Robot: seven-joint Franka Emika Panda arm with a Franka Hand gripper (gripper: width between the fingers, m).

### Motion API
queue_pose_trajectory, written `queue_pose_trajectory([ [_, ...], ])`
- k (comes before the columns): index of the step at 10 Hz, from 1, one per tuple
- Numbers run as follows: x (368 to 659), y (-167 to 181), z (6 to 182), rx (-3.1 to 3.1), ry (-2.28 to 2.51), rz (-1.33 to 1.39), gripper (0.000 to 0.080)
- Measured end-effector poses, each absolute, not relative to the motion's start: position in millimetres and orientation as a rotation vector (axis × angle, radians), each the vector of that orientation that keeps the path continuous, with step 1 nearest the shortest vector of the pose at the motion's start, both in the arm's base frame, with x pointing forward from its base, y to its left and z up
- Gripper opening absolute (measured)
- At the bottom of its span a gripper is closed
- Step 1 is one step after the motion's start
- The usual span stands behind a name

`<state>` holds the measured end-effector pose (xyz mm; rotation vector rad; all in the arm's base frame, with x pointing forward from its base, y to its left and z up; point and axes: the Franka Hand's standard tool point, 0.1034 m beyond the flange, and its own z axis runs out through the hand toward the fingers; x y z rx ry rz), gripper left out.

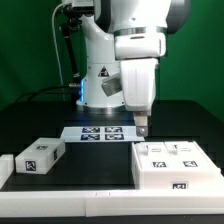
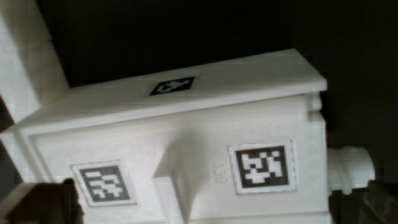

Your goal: Assemble cabinet

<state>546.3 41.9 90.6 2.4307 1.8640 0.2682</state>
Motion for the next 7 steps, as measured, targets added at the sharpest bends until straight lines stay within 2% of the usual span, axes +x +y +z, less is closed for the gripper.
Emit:
queue_pose_trajectory([
  [3, 523, 51, 78.7, 2.482, 1.814, 0.290, 0.0797],
  [7, 523, 50, 78.2, 2.505, 1.786, 0.290, 0.0797],
])
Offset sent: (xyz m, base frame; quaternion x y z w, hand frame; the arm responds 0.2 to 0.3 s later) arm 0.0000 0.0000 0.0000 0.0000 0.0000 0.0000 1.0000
